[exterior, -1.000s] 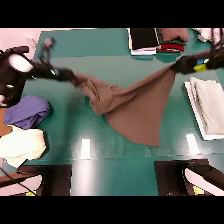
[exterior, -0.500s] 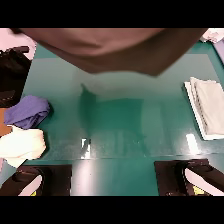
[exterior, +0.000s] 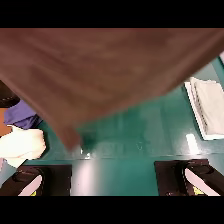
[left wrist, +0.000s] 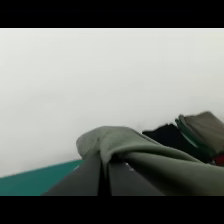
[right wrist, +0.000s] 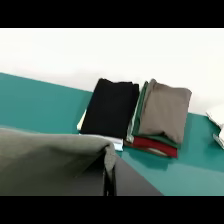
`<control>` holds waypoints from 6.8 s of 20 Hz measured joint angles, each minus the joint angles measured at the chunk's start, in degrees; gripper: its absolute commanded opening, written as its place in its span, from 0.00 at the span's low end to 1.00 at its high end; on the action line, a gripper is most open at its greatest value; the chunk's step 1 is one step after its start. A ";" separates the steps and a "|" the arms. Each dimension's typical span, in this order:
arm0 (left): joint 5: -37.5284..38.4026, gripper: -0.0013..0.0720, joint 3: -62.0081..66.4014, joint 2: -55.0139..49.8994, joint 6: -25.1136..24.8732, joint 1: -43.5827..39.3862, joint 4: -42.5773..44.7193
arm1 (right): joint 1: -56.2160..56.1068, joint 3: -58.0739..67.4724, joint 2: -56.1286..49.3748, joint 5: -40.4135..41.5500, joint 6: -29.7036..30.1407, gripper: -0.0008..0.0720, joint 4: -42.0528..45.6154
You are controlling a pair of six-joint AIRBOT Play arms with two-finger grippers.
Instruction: Fold the shirts.
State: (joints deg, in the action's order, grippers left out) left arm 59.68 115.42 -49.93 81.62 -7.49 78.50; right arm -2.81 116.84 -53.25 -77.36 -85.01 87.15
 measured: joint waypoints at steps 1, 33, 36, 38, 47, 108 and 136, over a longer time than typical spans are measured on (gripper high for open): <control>2.21 0.06 -0.09 -2.69 0.17 0.00 0.00 | 0.00 0.44 -1.79 -1.18 -0.11 0.04 0.28; 4.17 0.72 -71.23 -13.97 3.65 10.80 -6.03 | 7.80 -38.93 -17.00 -1.57 5.42 0.53 -24.52; -0.98 0.72 -76.67 -12.92 3.58 10.78 -12.00 | 7.65 -42.42 -14.27 0.26 5.53 0.53 -26.25; -4.20 0.72 -78.66 -12.63 3.54 10.03 -15.06 | 7.58 -43.50 -12.98 0.92 5.57 0.53 -26.82; -5.09 0.06 -75.49 -10.25 3.39 4.81 -16.70 | 15.26 -48.74 -9.44 -3.17 7.32 0.54 -26.86; -0.79 0.06 -29.16 -38.01 -0.61 4.81 -9.97 | 14.91 -22.12 -38.07 -2.69 4.72 0.04 -16.26; 15.47 0.70 -56.78 -14.23 5.18 6.49 -4.04 | 14.64 -50.58 -12.81 6.23 4.13 0.54 -13.97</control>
State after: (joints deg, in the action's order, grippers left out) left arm 75.16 58.63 -64.16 86.80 -0.99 74.46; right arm 11.84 66.26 -66.06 -71.13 -80.88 73.19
